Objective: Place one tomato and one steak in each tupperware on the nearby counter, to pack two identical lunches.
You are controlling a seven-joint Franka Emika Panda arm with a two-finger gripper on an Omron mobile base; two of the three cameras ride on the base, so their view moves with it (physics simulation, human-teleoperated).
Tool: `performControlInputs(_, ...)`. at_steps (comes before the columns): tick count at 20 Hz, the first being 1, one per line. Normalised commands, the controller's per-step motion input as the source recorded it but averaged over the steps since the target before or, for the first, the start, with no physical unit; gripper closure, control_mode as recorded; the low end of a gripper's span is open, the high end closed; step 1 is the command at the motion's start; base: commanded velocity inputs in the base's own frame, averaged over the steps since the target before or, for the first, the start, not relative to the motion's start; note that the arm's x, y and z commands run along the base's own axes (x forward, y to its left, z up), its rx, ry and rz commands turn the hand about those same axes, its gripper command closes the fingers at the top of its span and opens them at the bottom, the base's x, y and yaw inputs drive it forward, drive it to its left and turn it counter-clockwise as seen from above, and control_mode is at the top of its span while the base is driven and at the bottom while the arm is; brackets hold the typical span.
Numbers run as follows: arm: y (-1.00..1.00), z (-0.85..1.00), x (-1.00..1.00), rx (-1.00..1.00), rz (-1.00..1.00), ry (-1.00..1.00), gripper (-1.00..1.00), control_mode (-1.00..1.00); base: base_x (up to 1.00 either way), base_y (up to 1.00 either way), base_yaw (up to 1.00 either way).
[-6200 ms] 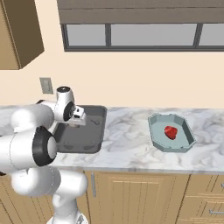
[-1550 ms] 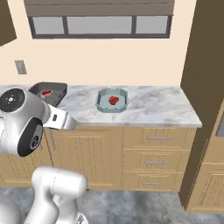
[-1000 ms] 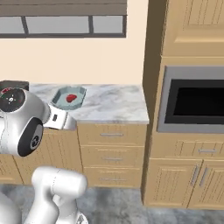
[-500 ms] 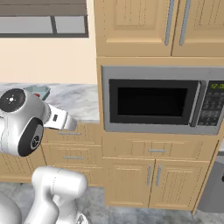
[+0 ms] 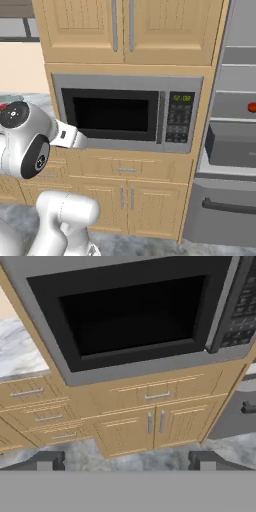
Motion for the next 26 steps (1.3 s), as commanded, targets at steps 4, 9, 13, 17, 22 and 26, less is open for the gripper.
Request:
performControlInputs(4, 0.0, 0.0, 0.0, 0.0, 0.0, 0.0, -1.0, 1.0, -0.2, -1.0, 0.03)
performControlInputs(9, 0.0, 0.0, 0.0, 0.0, 0.0, 0.0, -1.0, 1.0, -0.12, -1.0, 0.0)
performControlInputs(13, 0.0, 0.0, 0.0, 0.0, 0.0, 0.0, -1.0, 1.0, -0.03, -0.96, 0.0)
performControlInputs(17, 0.0, 0.0, 0.0, 0.0, 0.0, 0.0, -1.0, 1.0, 0.0, -0.76, 0.0)
performControlInputs(22, 0.0, 0.0, 0.0, 0.0, 0.0, 0.0, -1.0, 1.0, 0.0, -0.59, 0.0)
performControlInputs(26, 0.0, 0.0, 0.0, 0.0, 0.0, 0.0, -1.0, 1.0, 0.0, -0.49, 0.0)
